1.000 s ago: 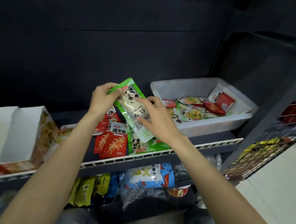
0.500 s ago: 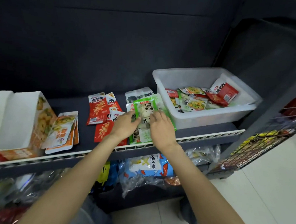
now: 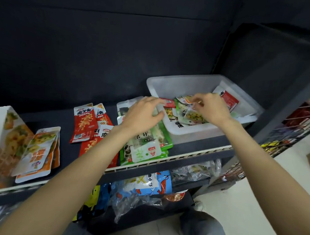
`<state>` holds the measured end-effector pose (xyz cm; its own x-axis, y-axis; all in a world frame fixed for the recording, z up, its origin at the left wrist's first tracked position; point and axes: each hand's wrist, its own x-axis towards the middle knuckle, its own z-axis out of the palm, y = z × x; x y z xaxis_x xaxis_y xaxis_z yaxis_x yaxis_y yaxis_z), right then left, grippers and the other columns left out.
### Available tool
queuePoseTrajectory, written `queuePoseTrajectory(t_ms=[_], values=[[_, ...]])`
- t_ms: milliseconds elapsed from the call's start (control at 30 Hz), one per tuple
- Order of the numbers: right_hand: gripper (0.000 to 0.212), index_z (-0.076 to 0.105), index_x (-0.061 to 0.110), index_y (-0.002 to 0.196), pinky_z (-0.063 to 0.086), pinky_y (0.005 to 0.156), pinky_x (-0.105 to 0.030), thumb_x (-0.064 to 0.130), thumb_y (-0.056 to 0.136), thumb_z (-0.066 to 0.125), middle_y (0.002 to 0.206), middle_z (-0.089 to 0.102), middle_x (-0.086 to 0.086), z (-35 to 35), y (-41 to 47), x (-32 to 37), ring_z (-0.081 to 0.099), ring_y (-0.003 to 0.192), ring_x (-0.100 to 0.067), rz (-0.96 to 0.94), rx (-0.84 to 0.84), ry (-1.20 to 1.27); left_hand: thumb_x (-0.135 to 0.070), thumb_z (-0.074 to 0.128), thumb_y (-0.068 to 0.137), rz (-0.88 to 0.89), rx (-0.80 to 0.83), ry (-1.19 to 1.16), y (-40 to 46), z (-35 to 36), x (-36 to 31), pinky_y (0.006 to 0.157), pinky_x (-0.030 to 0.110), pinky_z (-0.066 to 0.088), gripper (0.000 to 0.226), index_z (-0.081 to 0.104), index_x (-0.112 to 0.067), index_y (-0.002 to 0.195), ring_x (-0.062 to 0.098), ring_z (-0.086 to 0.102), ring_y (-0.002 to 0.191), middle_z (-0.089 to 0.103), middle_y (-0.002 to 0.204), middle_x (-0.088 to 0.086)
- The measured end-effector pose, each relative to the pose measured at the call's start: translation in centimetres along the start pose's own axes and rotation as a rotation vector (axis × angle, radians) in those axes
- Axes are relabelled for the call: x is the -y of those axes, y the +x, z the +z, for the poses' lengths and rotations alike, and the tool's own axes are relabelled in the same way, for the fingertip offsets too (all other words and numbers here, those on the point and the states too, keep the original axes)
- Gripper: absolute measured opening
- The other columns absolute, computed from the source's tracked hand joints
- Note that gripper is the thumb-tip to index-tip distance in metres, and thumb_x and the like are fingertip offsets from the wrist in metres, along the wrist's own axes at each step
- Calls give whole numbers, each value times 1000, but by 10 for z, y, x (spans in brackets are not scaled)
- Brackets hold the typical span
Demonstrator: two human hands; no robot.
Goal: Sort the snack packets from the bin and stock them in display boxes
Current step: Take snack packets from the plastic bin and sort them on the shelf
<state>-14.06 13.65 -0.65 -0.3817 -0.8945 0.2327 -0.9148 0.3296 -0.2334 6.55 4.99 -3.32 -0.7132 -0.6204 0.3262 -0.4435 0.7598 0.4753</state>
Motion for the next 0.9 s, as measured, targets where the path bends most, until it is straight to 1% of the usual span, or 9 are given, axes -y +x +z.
queuePoseTrajectory(t_ms=[67, 200, 300, 400, 500, 633, 733, 833, 900], values=[[26, 66, 23, 115, 51, 89, -39, 29, 91, 57, 112, 69, -4, 6, 17, -15, 63, 103, -26, 55, 154, -45, -38, 47, 95, -24, 46, 91, 15, 6, -1, 100, 36, 40, 39, 52, -25, 132, 18, 43, 127, 50, 138, -2], [54, 59, 24, 124, 45, 93, -35, 57, 82, 61, 128, 59, -5, 28, 40, -13, 54, 116, -26, 33, 355, -75, -45, 46, 95, -46, 89, 145, 23, 17, 12, 108, 35, 34, 46, 51, -22, 134, 20, 41, 131, 43, 146, -4], [58, 60, 19, 104, 43, 83, -31, 70, 78, 56, 115, 62, -4, 43, 59, 1, 56, 103, -22, 24, 533, -158, -45, 46, 95, -44, 76, 119, 21, 19, 16, 109, 34, 33, 47, 51, -22, 135, 15, 39, 134, 41, 147, -6], [45, 53, 19, 86, 40, 74, -27, 62, 78, 63, 95, 59, 0, 48, 70, 13, 55, 87, -19, 21, 578, -263, -44, 46, 95, -44, 76, 144, 21, 19, 14, 109, 35, 34, 47, 50, -21, 136, 15, 38, 135, 39, 149, -5], [28, 60, 14, 83, 41, 67, -28, 39, 79, 70, 91, 63, -3, 41, 70, 18, 57, 80, -21, -41, 564, -328, -45, 47, 94, -40, 78, 139, 21, 18, 15, 109, 37, 34, 48, 51, -22, 135, 14, 39, 134, 41, 148, -5], [19, 65, 4, 102, 48, 78, -36, 13, 88, 56, 100, 63, -14, 20, 48, 16, 61, 94, -34, -40, 335, -338, -45, 50, 92, -58, 58, 116, 21, 17, 13, 107, 34, 36, 46, 53, -25, 134, 14, 43, 131, 43, 146, -8], [23, 67, 4, 100, 47, 80, -41, 10, 90, 47, 103, 65, -21, 0, 32, 13, 60, 98, -41, -50, 93, -333, -42, 54, 91, -83, 52, 121, 25, 13, 7, 100, 32, 36, 50, 47, -24, 137, 18, 45, 128, 48, 142, -3], [19, 62, 5, 100, 45, 72, -40, 10, 93, 45, 92, 66, -21, -23, 18, 17, 61, 87, -41, -92, -138, -249, -41, 60, 89, -38, 1, 52, 33, 6, -5, 109, 35, 29, 71, 27, -18, 148, 21, 29, 137, 36, 149, 5], [15, 59, 8, 101, 39, 70, -36, 14, 95, 46, 86, 67, -17, -39, 5, 28, 60, 81, -39, -173, -279, -183, -42, 64, 85, 61, -84, 21, 35, -4, -15, 116, 38, 19, 79, 23, -19, 149, 20, 17, 141, 27, 153, 4]])
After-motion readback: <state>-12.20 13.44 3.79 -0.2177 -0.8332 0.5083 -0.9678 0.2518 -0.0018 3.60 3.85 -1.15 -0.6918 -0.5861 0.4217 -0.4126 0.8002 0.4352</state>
